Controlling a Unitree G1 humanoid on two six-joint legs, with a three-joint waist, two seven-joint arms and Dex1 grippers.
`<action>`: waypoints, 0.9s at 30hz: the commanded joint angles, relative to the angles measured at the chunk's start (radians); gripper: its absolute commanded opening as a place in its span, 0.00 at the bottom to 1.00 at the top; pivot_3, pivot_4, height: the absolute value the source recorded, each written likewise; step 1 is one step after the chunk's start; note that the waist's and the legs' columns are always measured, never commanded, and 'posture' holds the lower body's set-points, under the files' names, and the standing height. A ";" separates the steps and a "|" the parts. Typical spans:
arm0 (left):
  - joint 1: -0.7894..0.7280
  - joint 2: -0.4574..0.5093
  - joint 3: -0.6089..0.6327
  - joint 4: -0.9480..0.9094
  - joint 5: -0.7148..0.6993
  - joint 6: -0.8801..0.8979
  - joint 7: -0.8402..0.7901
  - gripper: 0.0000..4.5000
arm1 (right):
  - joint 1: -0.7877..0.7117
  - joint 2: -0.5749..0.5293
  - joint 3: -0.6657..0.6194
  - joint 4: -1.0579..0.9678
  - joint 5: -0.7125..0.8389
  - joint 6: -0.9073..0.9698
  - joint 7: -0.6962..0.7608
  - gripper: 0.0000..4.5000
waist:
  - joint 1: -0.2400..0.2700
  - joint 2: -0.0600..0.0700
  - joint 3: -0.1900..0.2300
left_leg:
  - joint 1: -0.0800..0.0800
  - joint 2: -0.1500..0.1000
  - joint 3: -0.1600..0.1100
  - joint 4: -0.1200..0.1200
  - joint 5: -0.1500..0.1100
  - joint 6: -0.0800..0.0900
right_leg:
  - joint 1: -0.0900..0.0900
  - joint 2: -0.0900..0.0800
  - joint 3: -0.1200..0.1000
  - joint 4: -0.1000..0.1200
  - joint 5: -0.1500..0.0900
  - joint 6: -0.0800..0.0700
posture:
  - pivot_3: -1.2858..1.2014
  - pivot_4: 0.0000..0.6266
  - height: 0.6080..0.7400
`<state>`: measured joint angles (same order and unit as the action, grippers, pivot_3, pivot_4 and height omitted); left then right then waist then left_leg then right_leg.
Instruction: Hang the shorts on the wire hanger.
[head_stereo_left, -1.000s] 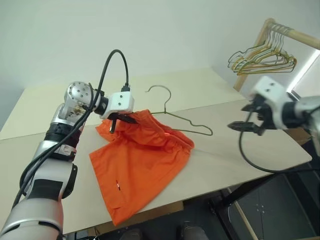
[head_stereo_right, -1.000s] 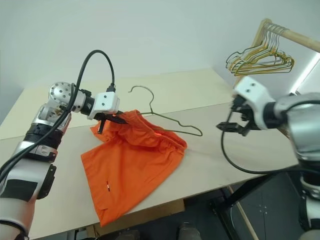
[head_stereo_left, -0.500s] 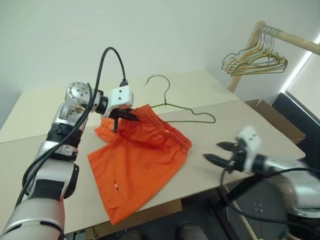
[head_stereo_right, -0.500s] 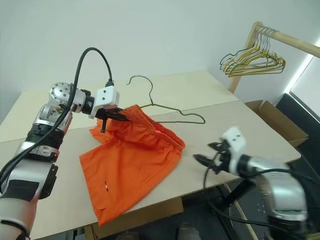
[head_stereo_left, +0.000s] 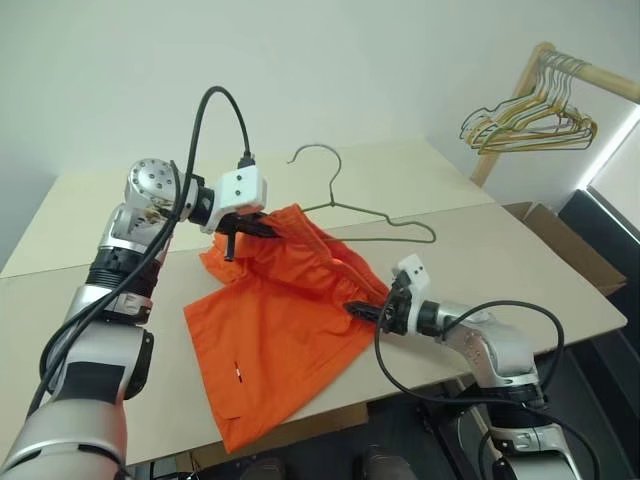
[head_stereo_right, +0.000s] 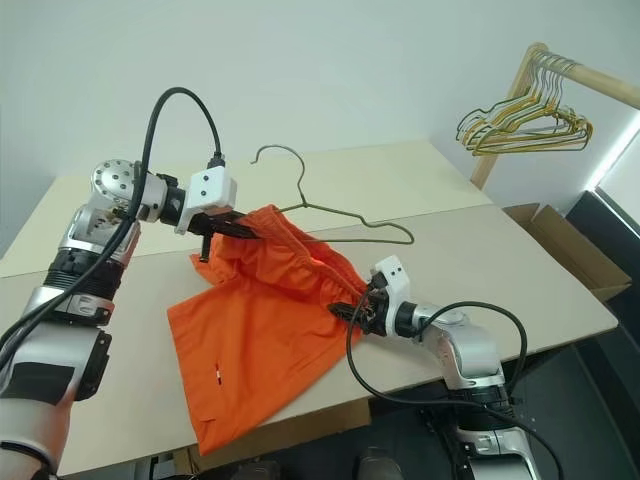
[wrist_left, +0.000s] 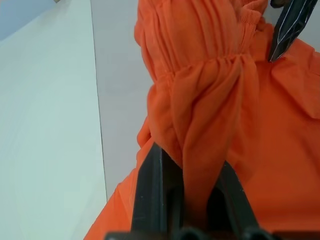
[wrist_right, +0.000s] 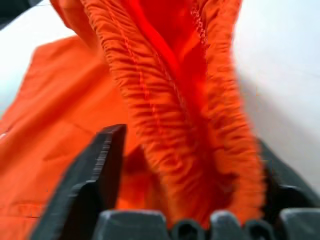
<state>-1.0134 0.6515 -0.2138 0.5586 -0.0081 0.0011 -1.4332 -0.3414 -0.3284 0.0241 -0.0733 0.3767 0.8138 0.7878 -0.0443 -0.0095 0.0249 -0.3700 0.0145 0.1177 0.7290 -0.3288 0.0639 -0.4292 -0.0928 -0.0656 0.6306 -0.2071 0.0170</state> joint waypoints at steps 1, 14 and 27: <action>-0.017 0.017 0.033 -0.026 -0.021 -0.003 0.012 0.00 | 0.002 -0.037 -0.024 -0.021 0.030 -0.026 0.022 0.40 | 0.001 0.000 0.000 | 0.000 0.000 0.000 0.000 0.000 0.000 | 0.000 0.000 0.000 0.000 0.000 0.000 | 0.52 0.00 1.00; 0.053 0.092 0.093 -0.032 -0.141 -0.047 -0.127 0.00 | -0.042 -0.316 -0.126 0.048 0.163 0.065 0.195 0.02 | -0.003 0.000 0.000 | 0.001 0.001 0.001 0.000 0.000 0.000 | 0.000 -0.001 0.001 -0.002 0.000 0.000 | 0.50 0.00 1.00; 0.148 0.174 0.054 -0.074 -0.071 -0.094 -0.057 0.00 | -0.120 -0.560 -0.067 0.119 0.192 0.014 0.441 0.02 | 0.010 0.000 0.000 | 0.001 0.000 0.000 0.002 -0.002 0.004 | 0.001 -0.003 0.001 -0.004 0.001 0.001 | 0.51 0.00 1.00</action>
<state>-0.8665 0.7657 -0.1832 0.4849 -0.1137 -0.0883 -1.5123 -0.4552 -0.8411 -0.0098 0.0133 0.5921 0.8495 1.2167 -0.0341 -0.0094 0.0250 -0.3694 0.0147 0.1180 0.7306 -0.3311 0.0680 -0.4279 -0.0953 -0.0642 0.6269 -0.2065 0.0182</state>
